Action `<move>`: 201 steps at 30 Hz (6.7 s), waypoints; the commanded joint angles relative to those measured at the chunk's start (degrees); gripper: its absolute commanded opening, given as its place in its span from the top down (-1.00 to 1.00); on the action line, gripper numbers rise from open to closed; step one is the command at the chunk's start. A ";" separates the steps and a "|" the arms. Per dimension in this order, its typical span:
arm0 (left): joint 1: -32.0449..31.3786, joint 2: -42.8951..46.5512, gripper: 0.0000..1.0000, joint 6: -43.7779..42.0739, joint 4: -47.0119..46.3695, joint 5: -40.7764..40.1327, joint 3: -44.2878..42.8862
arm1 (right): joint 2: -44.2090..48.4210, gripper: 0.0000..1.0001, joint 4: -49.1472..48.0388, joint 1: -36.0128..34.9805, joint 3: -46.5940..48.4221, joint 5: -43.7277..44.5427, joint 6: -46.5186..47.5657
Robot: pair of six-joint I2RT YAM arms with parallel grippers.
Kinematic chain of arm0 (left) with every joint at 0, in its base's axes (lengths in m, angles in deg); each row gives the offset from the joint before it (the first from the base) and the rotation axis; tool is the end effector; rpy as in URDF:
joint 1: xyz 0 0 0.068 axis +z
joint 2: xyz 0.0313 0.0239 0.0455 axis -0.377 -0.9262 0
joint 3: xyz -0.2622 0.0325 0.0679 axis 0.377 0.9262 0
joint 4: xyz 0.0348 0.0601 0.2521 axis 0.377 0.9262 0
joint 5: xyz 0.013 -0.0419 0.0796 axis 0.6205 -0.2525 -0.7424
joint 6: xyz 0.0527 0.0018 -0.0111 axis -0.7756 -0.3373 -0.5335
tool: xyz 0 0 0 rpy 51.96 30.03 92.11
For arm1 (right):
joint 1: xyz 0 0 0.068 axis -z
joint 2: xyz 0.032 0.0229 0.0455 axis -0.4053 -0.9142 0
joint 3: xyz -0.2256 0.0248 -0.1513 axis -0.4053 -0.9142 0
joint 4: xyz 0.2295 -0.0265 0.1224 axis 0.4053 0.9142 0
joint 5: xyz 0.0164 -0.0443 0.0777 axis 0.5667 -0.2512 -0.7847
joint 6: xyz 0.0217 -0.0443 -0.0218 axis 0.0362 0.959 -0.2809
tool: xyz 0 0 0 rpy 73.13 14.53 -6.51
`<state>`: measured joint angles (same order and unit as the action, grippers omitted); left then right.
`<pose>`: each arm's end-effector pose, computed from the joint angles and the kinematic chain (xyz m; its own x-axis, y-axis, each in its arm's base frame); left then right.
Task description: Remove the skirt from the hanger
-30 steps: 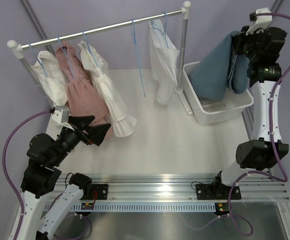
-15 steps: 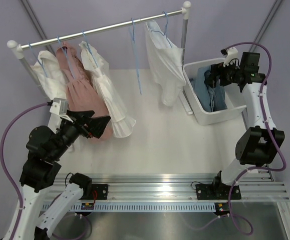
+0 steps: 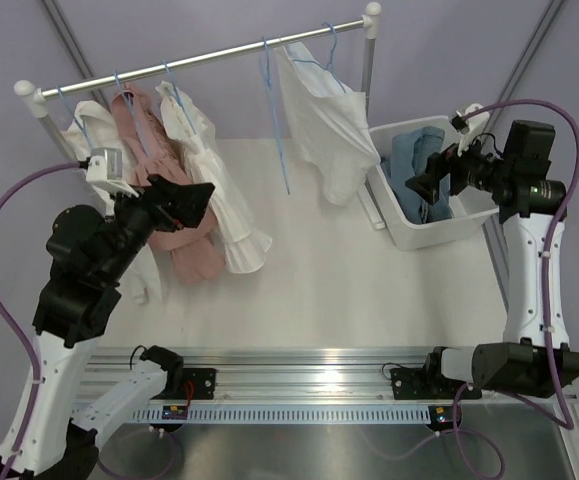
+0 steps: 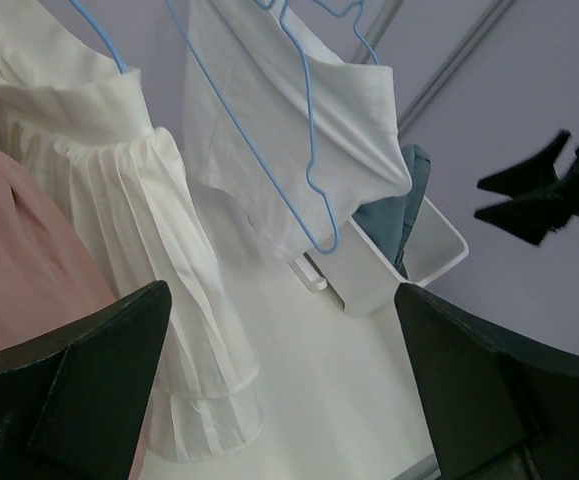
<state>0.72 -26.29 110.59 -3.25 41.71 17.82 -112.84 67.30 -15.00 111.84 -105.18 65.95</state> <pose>0.1043 -0.0438 0.4640 -0.1896 -0.4324 -0.8815 0.3944 0.7886 -0.4717 0.2745 -0.0188 0.4399 -0.2398 -0.2945 -0.9251 -0.6302 0.7721 -0.0824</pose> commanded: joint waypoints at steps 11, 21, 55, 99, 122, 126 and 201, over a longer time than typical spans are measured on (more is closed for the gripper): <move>1.65 -25.69 -0.69 4.53 -3.07 -17.13 -20.25 | 21.24 -0.99 -7.84 -2.23 -31.02 -30.65 -5.87; 5.44 -33.78 -0.38 4.54 -6.87 -18.47 -24.29 | 22.32 -0.99 -4.70 -2.23 -33.41 -30.20 -0.60; 7.98 -34.84 1.00 -3.90 -15.21 -4.84 -24.91 | 21.88 -0.99 -1.18 -2.14 -33.32 -28.89 3.62; -9.23 -4.94 1.00 -1.27 -4.39 31.72 17.54 | 13.18 -0.99 -7.06 -37.11 -15.03 23.29 -27.64; -17.59 -14.62 1.00 0.84 -11.00 22.76 9.02 | 6.94 -0.34 -7.95 -43.62 -22.15 34.04 -32.59; -17.50 -14.01 1.00 0.40 -10.47 21.96 8.67 | 6.41 0.24 -8.30 -43.62 -22.16 34.92 -31.19; -21.81 -0.11 1.00 0.75 9.55 -22.68 -1.34 | 6.94 0.49 -11.83 -21.83 -22.77 -1.27 -6.31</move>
<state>-20.92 -23.75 112.65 -1.94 24.46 19.98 -105.08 56.61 -37.19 85.52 -102.34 59.65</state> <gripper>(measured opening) 0.020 0.197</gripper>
